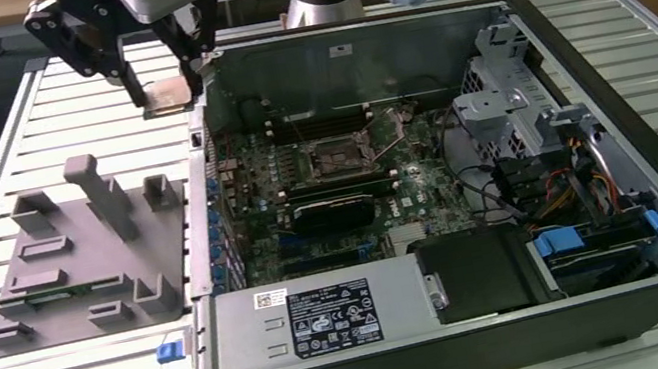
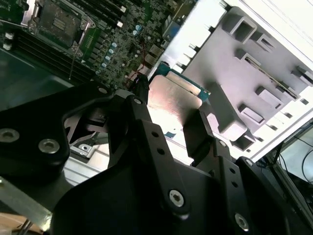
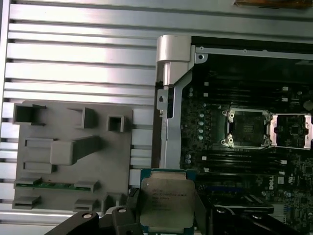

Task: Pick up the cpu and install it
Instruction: 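Pick up the cpu and move it towards the insertion slot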

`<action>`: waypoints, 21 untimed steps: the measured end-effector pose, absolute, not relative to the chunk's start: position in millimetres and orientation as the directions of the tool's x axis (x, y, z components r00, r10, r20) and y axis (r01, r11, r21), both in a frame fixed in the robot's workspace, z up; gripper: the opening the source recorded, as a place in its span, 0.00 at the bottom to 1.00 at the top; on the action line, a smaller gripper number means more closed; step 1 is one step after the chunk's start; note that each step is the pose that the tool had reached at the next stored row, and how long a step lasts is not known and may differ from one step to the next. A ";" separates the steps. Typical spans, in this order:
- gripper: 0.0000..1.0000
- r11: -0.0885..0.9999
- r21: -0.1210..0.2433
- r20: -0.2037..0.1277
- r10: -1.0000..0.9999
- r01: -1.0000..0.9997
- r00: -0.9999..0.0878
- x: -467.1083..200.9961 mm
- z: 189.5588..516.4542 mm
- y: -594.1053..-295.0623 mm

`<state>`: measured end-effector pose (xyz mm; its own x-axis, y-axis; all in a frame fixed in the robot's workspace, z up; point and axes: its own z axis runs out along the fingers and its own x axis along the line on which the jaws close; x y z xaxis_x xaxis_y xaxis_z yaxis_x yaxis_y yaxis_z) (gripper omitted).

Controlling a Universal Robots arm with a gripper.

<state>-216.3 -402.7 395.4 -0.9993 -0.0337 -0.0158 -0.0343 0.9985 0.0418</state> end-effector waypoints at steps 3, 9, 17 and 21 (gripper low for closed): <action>0.53 0.999 0.042 -0.016 -0.034 -0.034 -0.999 -209.3 395.4 -402.2; 0.53 0.999 0.042 -0.016 -0.034 -0.034 -0.999 -195.0 395.3 -400.1; 0.53 0.999 0.042 -0.016 -0.034 -0.034 -0.999 -171.7 395.3 -393.9; 0.53 0.999 0.042 -0.016 -0.034 -0.034 -0.999 -160.1 395.3 -392.3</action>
